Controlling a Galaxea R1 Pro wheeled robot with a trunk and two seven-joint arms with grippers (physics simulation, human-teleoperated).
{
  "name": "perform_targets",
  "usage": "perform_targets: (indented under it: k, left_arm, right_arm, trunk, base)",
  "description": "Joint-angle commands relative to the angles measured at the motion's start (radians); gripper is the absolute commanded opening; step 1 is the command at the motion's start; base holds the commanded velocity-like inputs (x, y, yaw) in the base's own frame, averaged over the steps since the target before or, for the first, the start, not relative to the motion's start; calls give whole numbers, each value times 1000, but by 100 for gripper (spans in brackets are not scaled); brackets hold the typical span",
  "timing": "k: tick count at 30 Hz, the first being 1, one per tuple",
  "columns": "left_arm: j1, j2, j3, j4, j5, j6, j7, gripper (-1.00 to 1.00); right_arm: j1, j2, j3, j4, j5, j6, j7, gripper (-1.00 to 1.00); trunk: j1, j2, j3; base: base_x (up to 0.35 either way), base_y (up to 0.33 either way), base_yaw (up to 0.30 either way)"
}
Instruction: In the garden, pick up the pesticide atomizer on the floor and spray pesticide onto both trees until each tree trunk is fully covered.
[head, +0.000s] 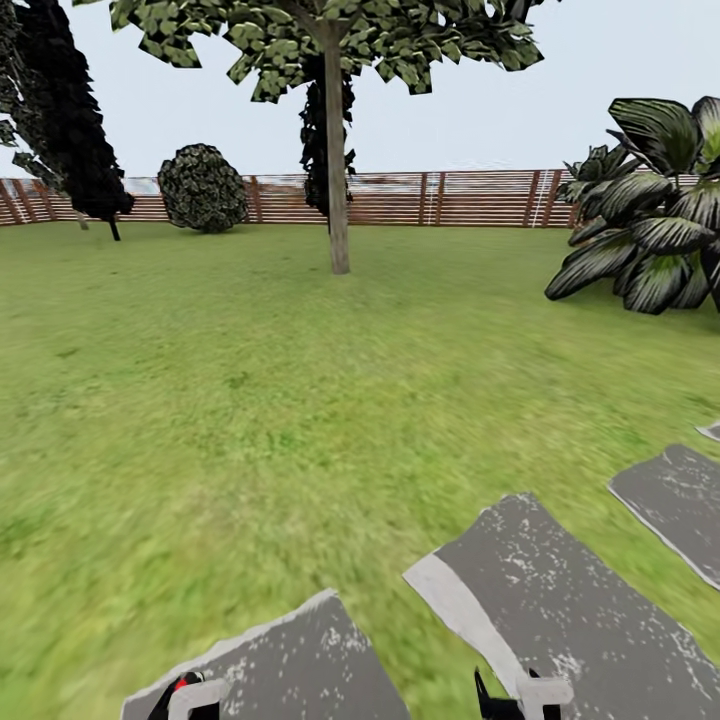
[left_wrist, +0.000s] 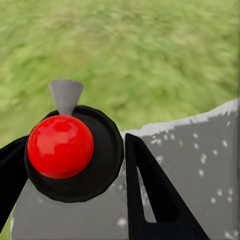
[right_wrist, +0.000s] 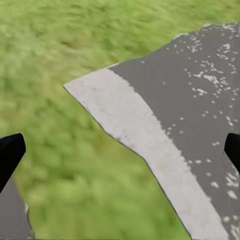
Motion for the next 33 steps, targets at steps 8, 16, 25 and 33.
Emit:
perform_targets:
  k: [8, 16, 25, 33]
  left_arm:
    - [-1, -1, 3, 0, -7, -3, 3, -100]
    - [-1, -1, 3, -1, -7, -3, 3, -100]
    - [-1, -2, 2, -1, -7, -3, 3, -100]
    - [-1, -1, 2, -1, -7, -3, 3, -100]
  right_arm:
    - [-1, 0, 1, -1, 0, -3, 1, 100]
    - [-1, 0, 1, -1, 0, -3, 1, 100]
    - [-1, 0, 1, -1, 0, -3, 1, 100]
    - [-1, 0, 1, -1, 0, -3, 2, 100]
  trunk:
    - [0, 0, -1]
    - [0, 0, -1]
    - [0, 0, -1]
    - [0, 0, -1]
  base:
    - [330, -109, 0]
    - [332, -60, 104]
    - [338, -2, 269]
    - [339, 0, 107]
